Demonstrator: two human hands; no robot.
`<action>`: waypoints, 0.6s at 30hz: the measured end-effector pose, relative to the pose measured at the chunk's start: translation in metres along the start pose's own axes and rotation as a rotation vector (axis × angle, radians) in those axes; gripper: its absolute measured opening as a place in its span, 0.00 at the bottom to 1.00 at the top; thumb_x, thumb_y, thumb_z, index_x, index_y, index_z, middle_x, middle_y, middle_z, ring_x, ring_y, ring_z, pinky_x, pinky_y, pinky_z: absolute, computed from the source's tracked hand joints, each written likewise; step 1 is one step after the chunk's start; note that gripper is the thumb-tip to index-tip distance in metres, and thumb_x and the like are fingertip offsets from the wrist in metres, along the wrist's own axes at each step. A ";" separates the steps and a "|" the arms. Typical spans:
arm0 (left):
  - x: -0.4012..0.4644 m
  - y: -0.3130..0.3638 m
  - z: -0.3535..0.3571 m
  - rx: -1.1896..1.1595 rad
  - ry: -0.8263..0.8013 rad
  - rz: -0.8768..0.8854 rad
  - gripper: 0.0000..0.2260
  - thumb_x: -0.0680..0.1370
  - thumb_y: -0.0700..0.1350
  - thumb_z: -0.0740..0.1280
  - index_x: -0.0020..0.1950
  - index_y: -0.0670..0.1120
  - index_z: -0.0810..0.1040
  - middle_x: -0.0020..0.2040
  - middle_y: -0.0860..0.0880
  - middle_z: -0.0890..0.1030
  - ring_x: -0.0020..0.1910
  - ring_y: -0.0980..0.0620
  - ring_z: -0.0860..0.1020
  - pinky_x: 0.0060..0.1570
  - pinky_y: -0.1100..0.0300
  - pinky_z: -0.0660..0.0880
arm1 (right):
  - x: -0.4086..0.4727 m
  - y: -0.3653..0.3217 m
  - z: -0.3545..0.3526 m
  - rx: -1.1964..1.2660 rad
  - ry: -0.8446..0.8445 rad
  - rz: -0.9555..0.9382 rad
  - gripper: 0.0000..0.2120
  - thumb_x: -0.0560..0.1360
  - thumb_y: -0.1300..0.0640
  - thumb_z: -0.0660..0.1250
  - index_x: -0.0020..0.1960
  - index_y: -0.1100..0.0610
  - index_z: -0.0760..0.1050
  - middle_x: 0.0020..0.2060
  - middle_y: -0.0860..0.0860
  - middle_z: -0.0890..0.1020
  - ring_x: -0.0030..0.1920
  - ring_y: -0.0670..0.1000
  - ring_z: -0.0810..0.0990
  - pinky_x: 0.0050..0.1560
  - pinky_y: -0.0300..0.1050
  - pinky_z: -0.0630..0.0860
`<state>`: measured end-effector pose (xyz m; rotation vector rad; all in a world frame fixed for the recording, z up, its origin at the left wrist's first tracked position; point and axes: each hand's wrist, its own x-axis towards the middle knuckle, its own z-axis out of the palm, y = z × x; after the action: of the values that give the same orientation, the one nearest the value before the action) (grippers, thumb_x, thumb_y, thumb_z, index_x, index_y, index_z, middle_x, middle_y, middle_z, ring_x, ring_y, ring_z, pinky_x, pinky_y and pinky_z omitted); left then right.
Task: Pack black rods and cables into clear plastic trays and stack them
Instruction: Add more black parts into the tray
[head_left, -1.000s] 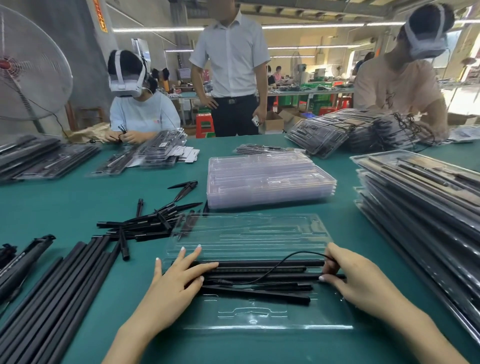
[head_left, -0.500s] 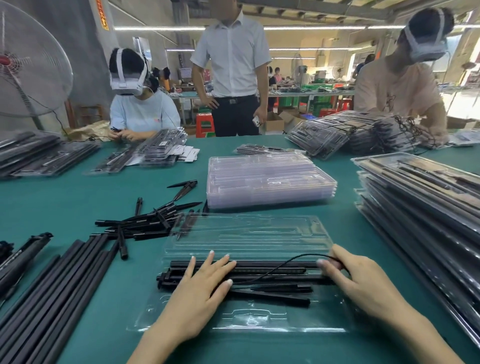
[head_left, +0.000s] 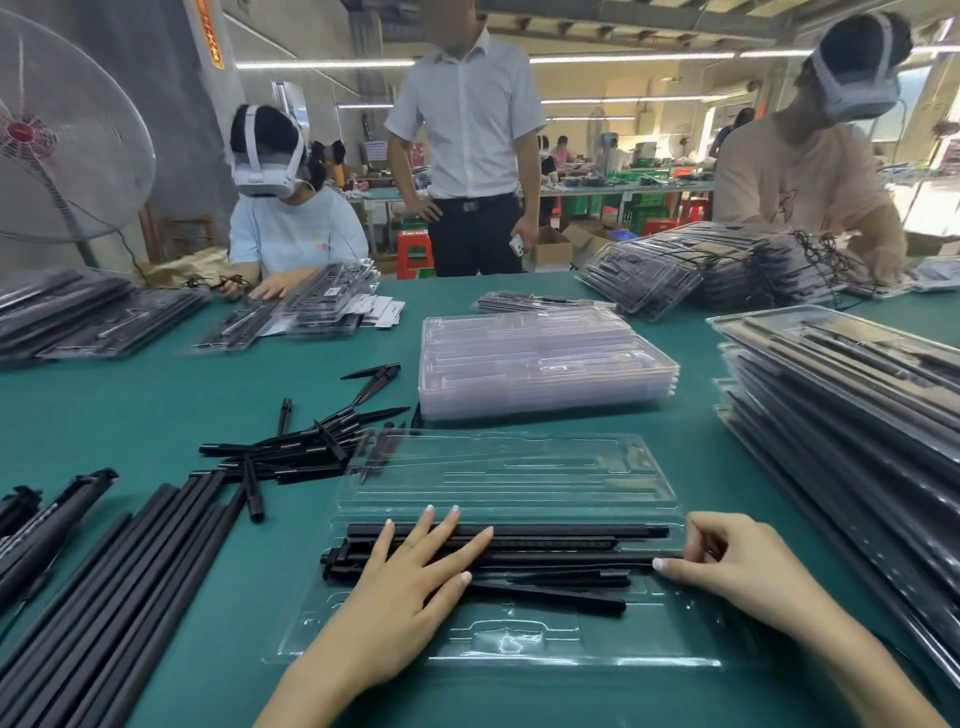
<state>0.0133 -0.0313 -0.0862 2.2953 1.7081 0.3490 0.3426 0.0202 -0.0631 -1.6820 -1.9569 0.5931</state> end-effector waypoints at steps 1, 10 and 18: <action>-0.001 0.001 -0.001 0.004 0.001 0.002 0.18 0.82 0.58 0.46 0.67 0.78 0.45 0.72 0.69 0.36 0.71 0.66 0.31 0.70 0.58 0.26 | -0.001 -0.001 0.000 0.001 0.008 0.021 0.20 0.62 0.45 0.78 0.27 0.52 0.69 0.22 0.46 0.73 0.25 0.43 0.67 0.32 0.43 0.64; -0.003 0.076 -0.011 -0.066 0.165 0.251 0.17 0.80 0.55 0.57 0.69 0.67 0.65 0.66 0.66 0.66 0.66 0.68 0.60 0.68 0.65 0.56 | -0.002 -0.010 -0.001 -0.238 0.047 0.006 0.16 0.63 0.37 0.75 0.34 0.46 0.73 0.41 0.44 0.74 0.44 0.40 0.71 0.39 0.40 0.70; 0.015 0.144 -0.001 -0.224 0.113 0.337 0.11 0.79 0.48 0.61 0.60 0.55 0.78 0.54 0.55 0.78 0.55 0.58 0.72 0.57 0.65 0.66 | -0.008 -0.002 -0.040 -0.517 -0.154 0.093 0.21 0.61 0.30 0.71 0.44 0.42 0.71 0.44 0.40 0.76 0.47 0.43 0.76 0.40 0.38 0.70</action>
<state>0.1459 -0.0563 -0.0347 2.4260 1.2462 0.7099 0.3666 0.0120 -0.0308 -2.0922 -2.2919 0.2620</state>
